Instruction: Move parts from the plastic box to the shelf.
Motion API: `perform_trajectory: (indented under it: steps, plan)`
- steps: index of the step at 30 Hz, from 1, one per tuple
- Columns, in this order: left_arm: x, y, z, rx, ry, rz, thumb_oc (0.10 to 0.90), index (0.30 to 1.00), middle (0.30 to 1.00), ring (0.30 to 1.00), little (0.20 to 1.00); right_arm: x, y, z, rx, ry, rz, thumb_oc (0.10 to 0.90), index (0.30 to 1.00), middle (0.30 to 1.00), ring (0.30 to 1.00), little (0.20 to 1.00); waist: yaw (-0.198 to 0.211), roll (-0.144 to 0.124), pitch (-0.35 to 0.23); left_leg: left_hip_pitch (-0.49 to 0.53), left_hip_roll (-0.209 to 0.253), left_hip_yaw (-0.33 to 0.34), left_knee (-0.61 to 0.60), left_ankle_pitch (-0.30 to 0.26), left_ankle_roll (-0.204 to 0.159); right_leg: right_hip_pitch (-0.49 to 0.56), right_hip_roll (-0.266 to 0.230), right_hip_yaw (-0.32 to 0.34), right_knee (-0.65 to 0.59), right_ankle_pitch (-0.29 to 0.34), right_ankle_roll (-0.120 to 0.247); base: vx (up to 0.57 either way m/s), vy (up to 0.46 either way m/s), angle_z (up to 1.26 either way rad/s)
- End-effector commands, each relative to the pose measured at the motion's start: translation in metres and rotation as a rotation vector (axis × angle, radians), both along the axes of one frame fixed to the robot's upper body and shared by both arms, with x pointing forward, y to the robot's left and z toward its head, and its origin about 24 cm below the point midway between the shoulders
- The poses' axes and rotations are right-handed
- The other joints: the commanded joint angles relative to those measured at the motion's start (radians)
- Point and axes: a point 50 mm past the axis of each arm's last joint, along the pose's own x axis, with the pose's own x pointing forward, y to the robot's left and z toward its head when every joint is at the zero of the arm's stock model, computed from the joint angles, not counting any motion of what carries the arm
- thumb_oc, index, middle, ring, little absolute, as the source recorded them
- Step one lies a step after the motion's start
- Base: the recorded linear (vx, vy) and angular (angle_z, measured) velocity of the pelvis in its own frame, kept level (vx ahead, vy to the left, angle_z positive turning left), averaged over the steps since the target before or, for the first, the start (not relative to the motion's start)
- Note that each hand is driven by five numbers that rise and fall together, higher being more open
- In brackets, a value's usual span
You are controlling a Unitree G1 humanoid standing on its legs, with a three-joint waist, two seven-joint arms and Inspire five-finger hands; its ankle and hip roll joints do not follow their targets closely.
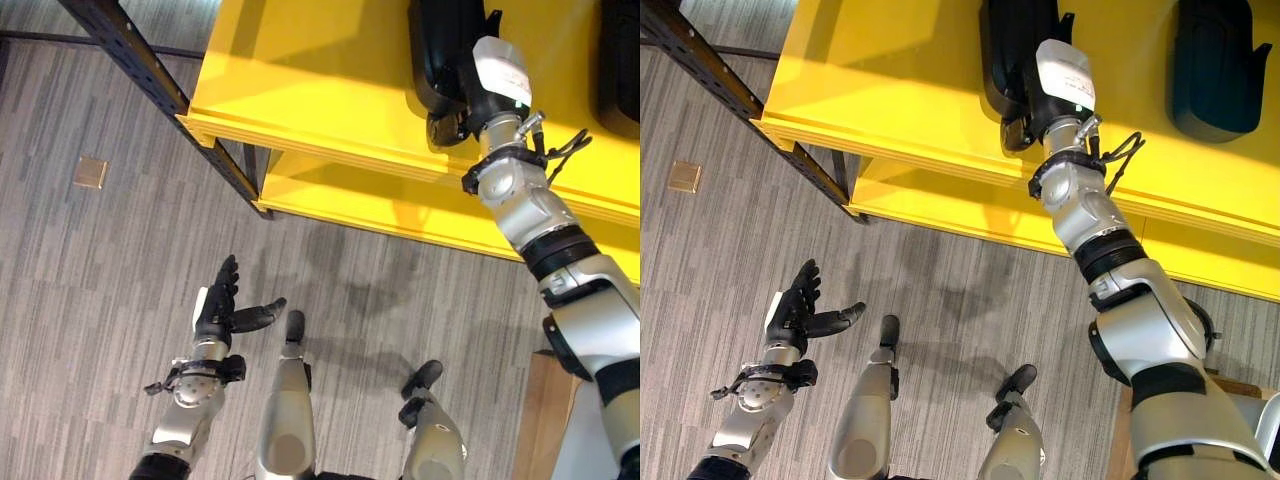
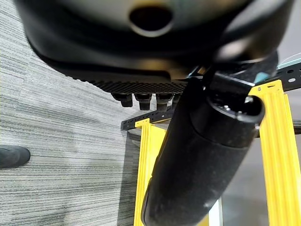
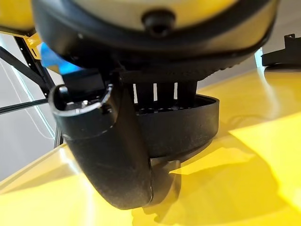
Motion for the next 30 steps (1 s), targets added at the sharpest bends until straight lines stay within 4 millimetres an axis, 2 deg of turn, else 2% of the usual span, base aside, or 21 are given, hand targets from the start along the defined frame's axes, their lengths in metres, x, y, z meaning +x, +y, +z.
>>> perform_trajectory:
  steps: [1, 9, 10, 11, 12, 14, 15, 18, 19, 24, 25, 26, 27, 30]
  plan:
    - [0.002, -0.008, 0.029, -0.005, -0.171, -0.047, 0.900, 1.000, 1.000, 1.000, 1.000, -0.010, -0.001, 0.069, 0.026, -0.228, -0.031, 0.400, 0.300, 0.300, 0.300, 0.300, 0.007, 0.025, -0.045, 0.089, -0.030, -0.012, -0.070, -0.065, 0.054, -0.003, -0.004, 0.011, 0.101, -0.026, 0.028, 0.00, 0.000, 0.00]
    - [0.004, -0.010, 0.029, -0.014, -0.168, -0.041, 0.900, 1.000, 1.000, 1.000, 1.000, -0.008, 0.002, 0.061, 0.119, -0.226, -0.017, 0.400, 0.300, 0.300, 0.300, 0.300, 0.005, 0.032, -0.043, 0.092, -0.035, -0.011, -0.068, -0.067, 0.056, -0.003, -0.007, 0.015, 0.101, -0.022, 0.029, -0.01, 0.005, 0.00]
    - [0.004, -0.011, 0.028, -0.015, -0.167, -0.043, 0.900, 1.000, 1.000, 1.000, 1.000, -0.007, 0.008, 0.059, 0.146, -0.224, 0.003, 0.400, 0.300, 0.300, 0.300, 0.300, 0.003, 0.032, -0.040, 0.081, -0.040, -0.002, -0.067, -0.048, 0.065, -0.010, -0.014, 0.003, 0.095, -0.005, 0.013, 0.00, 0.000, 0.00]
    - [0.004, -0.011, 0.027, -0.015, -0.163, -0.040, 0.900, 1.000, 1.000, 1.000, 1.000, -0.007, 0.010, 0.057, 0.154, -0.222, 0.013, 0.400, 0.300, 0.300, 0.300, 0.300, 0.003, 0.034, -0.044, 0.091, -0.037, -0.010, -0.070, -0.065, 0.057, -0.005, -0.009, 0.016, 0.099, -0.018, 0.029, 0.00, 0.000, 0.00]
    - [0.004, -0.011, 0.027, -0.015, -0.162, -0.040, 0.900, 1.000, 1.000, 1.000, 1.000, -0.007, 0.010, 0.057, 0.154, -0.222, 0.013, 0.400, 0.300, 0.300, 0.300, 0.300, 0.004, 0.034, -0.044, 0.093, -0.036, -0.009, -0.070, -0.067, 0.057, -0.004, -0.008, 0.017, 0.101, -0.020, 0.029, 0.07, -0.010, 0.03]
    - [0.004, -0.011, 0.027, -0.017, -0.159, -0.037, 0.900, 1.000, 1.000, 1.000, 1.000, -0.007, 0.014, 0.055, 0.171, -0.217, 0.025, 0.400, 0.300, 0.300, 0.300, 0.300, 0.003, 0.033, -0.046, 0.094, -0.038, -0.011, -0.074, -0.064, 0.057, -0.003, -0.008, 0.014, 0.095, -0.016, 0.030, -0.03, 0.009, 0.04]
    - [0.004, -0.011, 0.027, -0.017, -0.160, -0.038, 0.900, 1.000, 1.000, 1.000, 1.000, -0.007, 0.014, 0.055, 0.171, -0.218, 0.024, 0.400, 0.300, 0.300, 0.300, 0.300, 0.003, 0.032, -0.042, 0.085, -0.042, -0.002, -0.072, -0.047, 0.065, -0.008, -0.013, 0.001, 0.091, -0.002, 0.015, -0.06, 0.016, 0.02]
    - [0.003, -0.012, 0.026, -0.018, -0.158, -0.039, 0.900, 1.000, 1.000, 1.000, 1.000, -0.007, 0.016, 0.057, 0.173, -0.223, 0.031, 0.400, 0.300, 0.300, 0.300, 0.300, 0.004, 0.032, -0.043, 0.086, -0.043, -0.003, -0.074, -0.046, 0.064, -0.005, -0.014, -0.002, 0.089, 0.001, 0.017, 0.00, 0.001, 0.02]
    - [0.003, -0.012, 0.026, -0.018, -0.155, -0.039, 0.900, 1.000, 1.000, 1.000, 1.000, -0.007, 0.016, 0.057, 0.173, -0.225, 0.032, 0.400, 0.300, 0.300, 0.300, 0.300, 0.004, 0.033, -0.048, 0.095, -0.039, -0.012, -0.077, -0.063, 0.056, 0.000, -0.009, 0.010, 0.093, -0.012, 0.033, 0.06, -0.010, 0.02]
    - [0.003, -0.010, 0.026, -0.018, -0.157, -0.038, 0.900, 1.000, 1.000, 1.000, 1.000, -0.009, 0.014, 0.062, 0.146, -0.236, 0.021, 0.400, 0.300, 0.300, 0.300, 0.300, 0.008, 0.033, -0.050, 0.096, -0.041, -0.016, -0.081, -0.060, 0.057, 0.001, -0.009, 0.008, 0.094, -0.010, 0.034, 0.00, 0.002, 0.01]
    - [0.003, -0.011, 0.027, -0.018, -0.158, -0.040, 0.900, 1.000, 1.000, 1.000, 1.000, -0.009, 0.014, 0.063, 0.146, -0.237, 0.020, 0.400, 0.300, 0.300, 0.300, 0.300, 0.008, 0.032, -0.045, 0.087, -0.044, -0.008, -0.079, -0.043, 0.064, -0.004, -0.014, -0.005, 0.089, 0.003, 0.019, -0.07, 0.021, 0.00]
    - [0.003, -0.011, 0.027, -0.017, -0.158, -0.040, 0.900, 1.000, 1.000, 1.000, 1.000, -0.009, 0.014, 0.063, 0.134, -0.237, 0.017, 0.400, 0.300, 0.300, 0.300, 0.300, 0.009, 0.032, -0.046, 0.087, -0.045, -0.008, -0.080, -0.043, 0.064, -0.004, -0.014, -0.006, 0.088, 0.004, 0.019, 0.00, 0.000, 0.00]
    - [0.003, -0.010, 0.027, -0.016, -0.158, -0.041, 0.900, 1.000, 1.000, 1.000, 1.000, -0.009, 0.014, 0.064, 0.114, -0.235, 0.014, 0.400, 0.300, 0.300, 0.300, 0.300, 0.011, 0.033, -0.049, 0.097, -0.041, -0.016, -0.081, -0.061, 0.056, 0.002, -0.009, 0.008, 0.094, -0.011, 0.035, 0.06, -0.011, 0.01]
    - [0.002, -0.009, 0.026, -0.008, -0.156, -0.043, 0.900, 1.000, 1.000, 1.000, 1.000, -0.008, 0.012, 0.067, 0.013, -0.223, -0.014, 0.400, 0.300, 0.300, 0.300, 0.300, 0.014, 0.031, -0.049, 0.095, -0.043, -0.017, -0.081, -0.060, 0.056, 0.003, -0.010, 0.005, 0.093, -0.011, 0.036, 0.02, -0.003, 0.01]
